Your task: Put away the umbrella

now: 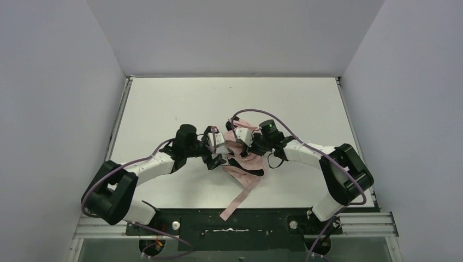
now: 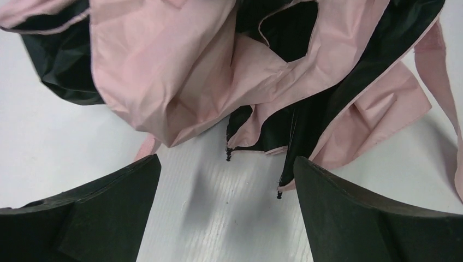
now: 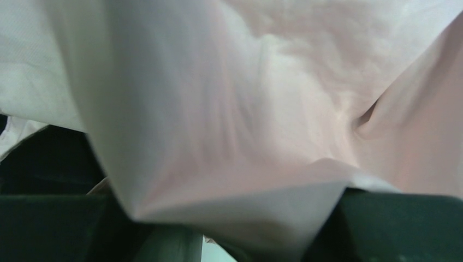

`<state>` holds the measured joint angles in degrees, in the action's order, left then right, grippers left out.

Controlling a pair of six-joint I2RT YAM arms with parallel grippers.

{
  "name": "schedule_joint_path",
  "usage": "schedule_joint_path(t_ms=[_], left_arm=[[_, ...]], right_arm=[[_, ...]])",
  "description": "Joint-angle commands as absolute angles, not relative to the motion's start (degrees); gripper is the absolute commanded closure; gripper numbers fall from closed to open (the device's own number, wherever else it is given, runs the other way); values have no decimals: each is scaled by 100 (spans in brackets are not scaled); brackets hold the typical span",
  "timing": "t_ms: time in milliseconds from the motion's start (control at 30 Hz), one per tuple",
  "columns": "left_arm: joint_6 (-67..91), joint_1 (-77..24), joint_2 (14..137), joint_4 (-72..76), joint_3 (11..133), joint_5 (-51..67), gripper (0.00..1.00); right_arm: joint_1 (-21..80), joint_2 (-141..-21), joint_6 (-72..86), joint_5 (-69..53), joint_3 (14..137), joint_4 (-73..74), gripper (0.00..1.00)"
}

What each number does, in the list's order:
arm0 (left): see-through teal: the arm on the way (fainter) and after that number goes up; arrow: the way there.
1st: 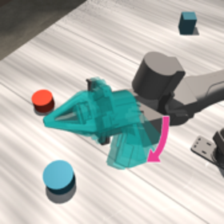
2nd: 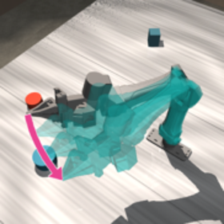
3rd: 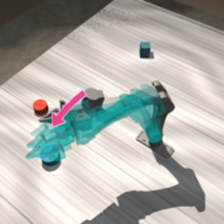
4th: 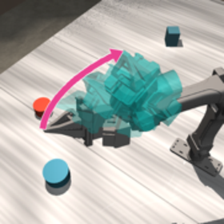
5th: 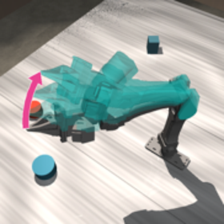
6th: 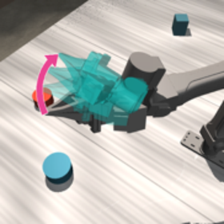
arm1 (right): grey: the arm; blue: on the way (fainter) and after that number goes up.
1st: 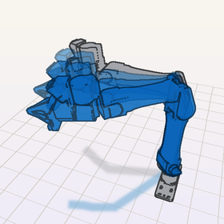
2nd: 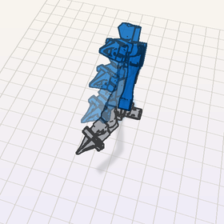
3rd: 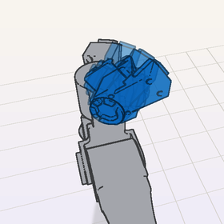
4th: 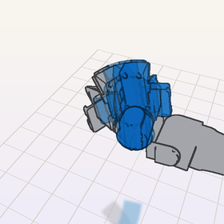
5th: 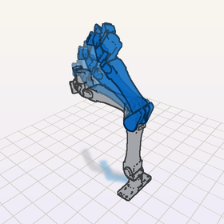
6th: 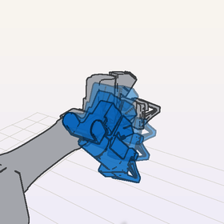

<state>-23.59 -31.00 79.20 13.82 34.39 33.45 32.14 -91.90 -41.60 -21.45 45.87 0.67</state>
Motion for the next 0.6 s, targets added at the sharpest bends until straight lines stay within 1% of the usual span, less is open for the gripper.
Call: schedule_joint_path(t_ms=[0,167,367,567], left_arm=[[-2452,-3150,8500,2170,3734,3821,9],[-2433,-3151,8975,2898,3766,3470,8],[-2159,-3215,9437,3691,3737,3355,7],[-2285,-3384,9562,3519,3810,3401,7]], right_arm=[[3216,-8935,-4452,-2202,4426,119,87],[3217,-8826,-4592,-2518,4391,189,86],[3191,-8780,-4636,-2952,4453,396,84],[3181,-8826,-4470,-3192,4596,522,84]])
